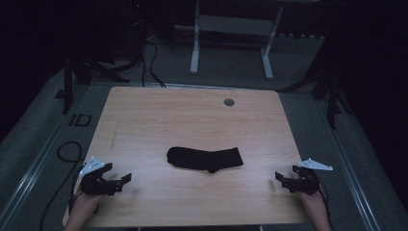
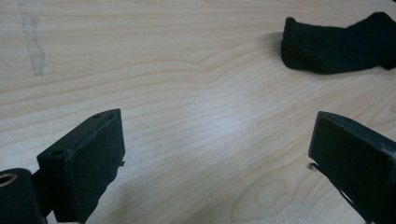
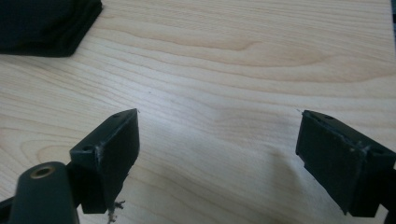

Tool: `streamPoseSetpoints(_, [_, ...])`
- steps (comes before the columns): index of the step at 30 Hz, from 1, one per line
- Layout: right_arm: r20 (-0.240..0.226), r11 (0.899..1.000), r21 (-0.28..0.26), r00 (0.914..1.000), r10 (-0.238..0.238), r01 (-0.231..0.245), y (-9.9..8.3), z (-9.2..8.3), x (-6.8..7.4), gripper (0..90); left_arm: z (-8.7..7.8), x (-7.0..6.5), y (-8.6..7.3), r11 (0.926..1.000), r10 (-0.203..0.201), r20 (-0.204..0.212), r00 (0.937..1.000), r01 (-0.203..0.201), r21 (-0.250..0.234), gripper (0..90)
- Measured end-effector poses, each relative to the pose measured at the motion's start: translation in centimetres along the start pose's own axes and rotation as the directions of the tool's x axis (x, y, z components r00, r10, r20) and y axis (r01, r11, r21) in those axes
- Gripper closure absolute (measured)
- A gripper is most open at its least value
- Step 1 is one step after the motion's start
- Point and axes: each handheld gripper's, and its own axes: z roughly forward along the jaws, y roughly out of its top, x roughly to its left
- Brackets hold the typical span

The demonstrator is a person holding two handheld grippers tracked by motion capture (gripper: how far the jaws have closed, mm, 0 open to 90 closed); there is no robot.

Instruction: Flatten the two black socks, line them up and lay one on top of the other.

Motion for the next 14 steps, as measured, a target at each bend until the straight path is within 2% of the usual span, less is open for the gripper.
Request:
streamPoseSetpoints(6, [0.01, 1.0, -0.011, 0.9999, 0.011, -0.011, -0.24, -0.08, -0.01, 13.5, 0.07, -0.07, -0.19, 1.0, 0.003, 0.005, 1.0, -0.003, -0.009, 3.9])
streamPoseSetpoints(8, [0.014, 1.0, -0.011, 0.9999, 0.009, -0.008, -0.18, -0.03, 0.03, 13.6, 0.01, -0.14, -0.25, 0.9997, 0.01, 0.005, 0.9999, -0.01, -0.024, 3.9])
streamPoseSetpoints(14, [0.015, 1.0, -0.016, 0.9998, 0.014, -0.014, -0.16, -0.02, -0.06, 13.8, 0.03, -0.21, -0.39, 0.9998, 0.009, 0.015, 0.9998, -0.009, -0.02, 3.9])
